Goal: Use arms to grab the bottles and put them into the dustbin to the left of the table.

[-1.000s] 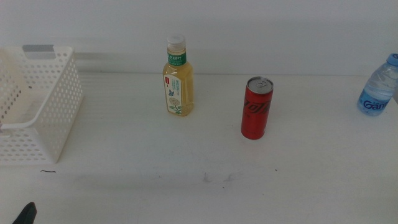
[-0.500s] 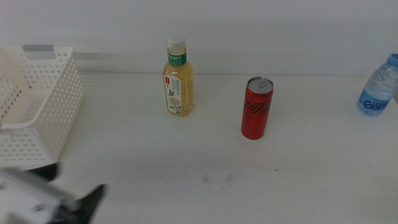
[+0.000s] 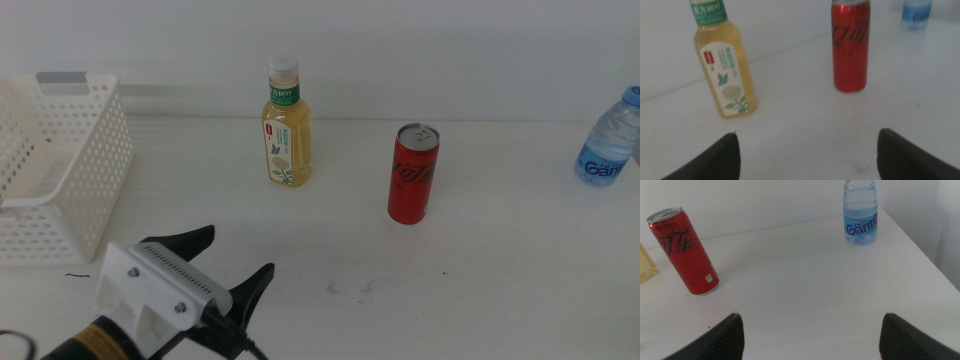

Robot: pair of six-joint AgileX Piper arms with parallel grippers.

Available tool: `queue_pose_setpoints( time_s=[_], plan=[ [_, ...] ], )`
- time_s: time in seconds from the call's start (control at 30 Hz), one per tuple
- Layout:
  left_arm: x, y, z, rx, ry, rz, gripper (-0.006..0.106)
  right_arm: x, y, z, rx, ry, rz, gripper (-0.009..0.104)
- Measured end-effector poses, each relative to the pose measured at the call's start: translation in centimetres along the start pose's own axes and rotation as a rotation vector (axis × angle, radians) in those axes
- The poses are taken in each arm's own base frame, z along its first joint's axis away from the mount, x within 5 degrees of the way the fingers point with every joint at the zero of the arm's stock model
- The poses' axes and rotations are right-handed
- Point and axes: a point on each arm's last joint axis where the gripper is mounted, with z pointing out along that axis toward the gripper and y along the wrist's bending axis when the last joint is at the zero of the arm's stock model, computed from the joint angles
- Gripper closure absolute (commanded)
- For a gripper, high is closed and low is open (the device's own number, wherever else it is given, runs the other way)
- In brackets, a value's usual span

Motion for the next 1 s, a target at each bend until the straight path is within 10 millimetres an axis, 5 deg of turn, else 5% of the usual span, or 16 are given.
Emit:
queue_pose_setpoints(
  time_s=[0.2,0.77,1.0],
  plan=[
    [0.2,-0.2,3.0,0.035,-0.009,-0.070,0.007,0.0,0.0,0.0,0.000,0.000,0.000,0.004],
    [-0.2,-2.1,17.6,0.284,-0.043,-0.089,0.007,0.0,0.0,0.0,0.000,0.000,0.000,0.004],
    [-0.3,-3.1,21.6,0.284,0.016,-0.058,0.007,0.0,0.0,0.0,0.000,0.000,0.000,0.004]
  ],
)
